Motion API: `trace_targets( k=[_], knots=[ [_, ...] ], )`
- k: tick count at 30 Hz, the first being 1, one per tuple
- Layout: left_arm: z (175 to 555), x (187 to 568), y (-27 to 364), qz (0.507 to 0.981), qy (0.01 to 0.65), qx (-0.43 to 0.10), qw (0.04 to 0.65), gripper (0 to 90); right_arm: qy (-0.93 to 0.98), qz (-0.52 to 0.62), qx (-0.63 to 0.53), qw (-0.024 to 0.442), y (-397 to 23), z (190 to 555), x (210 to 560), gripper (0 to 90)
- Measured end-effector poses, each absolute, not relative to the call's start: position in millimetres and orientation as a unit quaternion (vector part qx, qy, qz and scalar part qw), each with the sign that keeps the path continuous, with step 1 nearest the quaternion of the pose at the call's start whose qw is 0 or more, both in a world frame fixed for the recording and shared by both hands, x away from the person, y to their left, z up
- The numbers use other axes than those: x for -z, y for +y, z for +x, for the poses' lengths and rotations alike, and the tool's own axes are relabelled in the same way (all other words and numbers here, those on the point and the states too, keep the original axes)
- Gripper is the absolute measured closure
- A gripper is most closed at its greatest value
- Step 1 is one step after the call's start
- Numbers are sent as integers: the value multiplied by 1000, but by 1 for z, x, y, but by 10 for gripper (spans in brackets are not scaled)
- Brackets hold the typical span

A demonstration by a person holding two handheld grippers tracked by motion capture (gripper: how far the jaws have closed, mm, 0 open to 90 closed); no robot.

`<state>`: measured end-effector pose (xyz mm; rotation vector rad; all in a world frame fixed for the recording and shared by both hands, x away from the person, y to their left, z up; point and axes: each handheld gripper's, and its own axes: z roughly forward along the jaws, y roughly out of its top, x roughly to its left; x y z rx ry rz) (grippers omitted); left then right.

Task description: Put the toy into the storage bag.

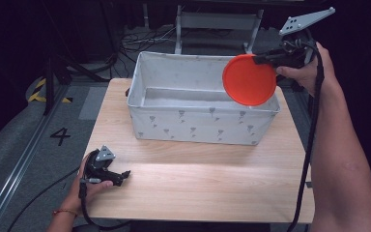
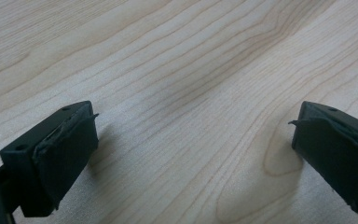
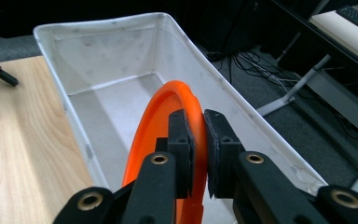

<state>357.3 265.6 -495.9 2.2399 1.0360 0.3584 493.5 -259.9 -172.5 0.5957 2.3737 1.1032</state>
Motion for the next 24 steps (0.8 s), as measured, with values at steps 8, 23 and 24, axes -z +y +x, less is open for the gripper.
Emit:
trace_targets(
  k=[8,23,24],
  knots=[
    [357,496,266,851,394,-136,319,6,859,224,-394,239,-260,507,183,819],
    [357,496,266,851,394,-136,319,6,866,233,-380,227,-263,522,216,818],
    [357,496,266,851,394,-136,319,6,868,228,-382,218,-263,523,220,818]
  ],
)
